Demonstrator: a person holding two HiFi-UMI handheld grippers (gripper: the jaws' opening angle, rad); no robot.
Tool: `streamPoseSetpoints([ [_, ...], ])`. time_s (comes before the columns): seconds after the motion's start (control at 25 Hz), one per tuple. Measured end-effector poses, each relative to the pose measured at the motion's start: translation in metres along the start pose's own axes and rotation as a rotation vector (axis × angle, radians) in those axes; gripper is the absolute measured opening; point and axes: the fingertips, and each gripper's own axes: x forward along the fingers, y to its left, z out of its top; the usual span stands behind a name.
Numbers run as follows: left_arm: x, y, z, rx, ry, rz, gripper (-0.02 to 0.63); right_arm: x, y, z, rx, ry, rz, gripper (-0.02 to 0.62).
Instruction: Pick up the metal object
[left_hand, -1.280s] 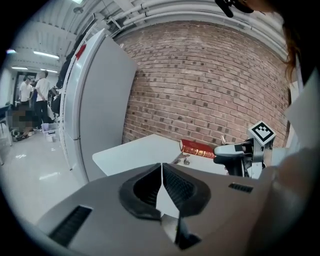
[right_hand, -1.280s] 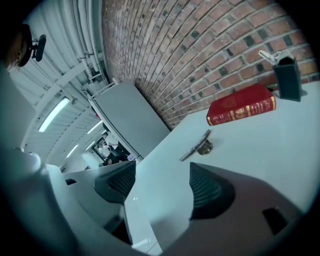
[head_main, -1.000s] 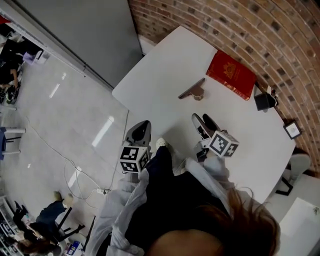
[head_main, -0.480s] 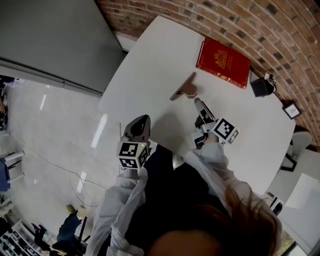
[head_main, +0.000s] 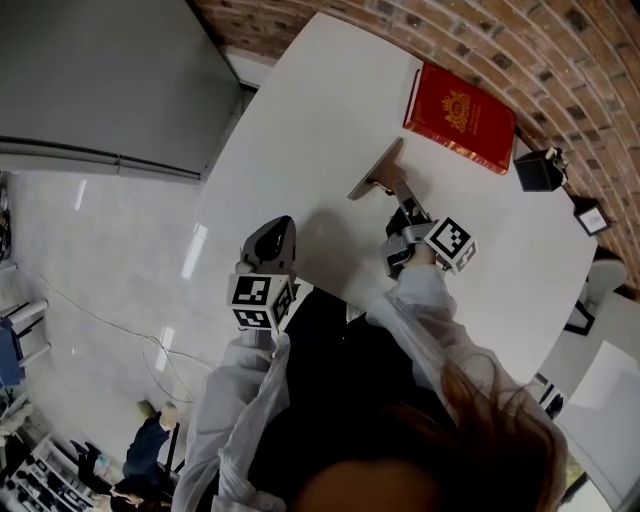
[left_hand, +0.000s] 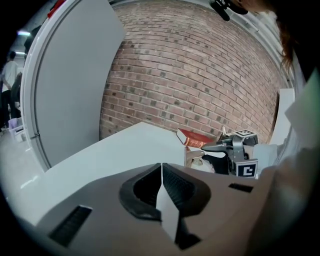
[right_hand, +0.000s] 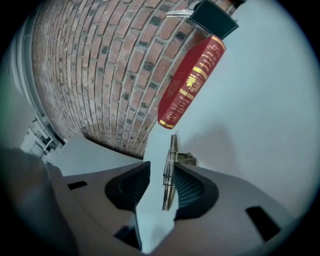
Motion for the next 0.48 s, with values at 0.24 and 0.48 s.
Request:
streamPoseSetpoints([
  [0.24,-0.001,0.008,-0.006,-0.012,0.013,0.013,0.023,0.015,-0.009,0.005,0.097,-0.051,0.007,0.101],
  [0.48,-0.002,0.008,-0.008,-0.007,0.02,0.028,0.023,0.021,-0.009,0.006,0.125,-0.058,0.018,0.021],
])
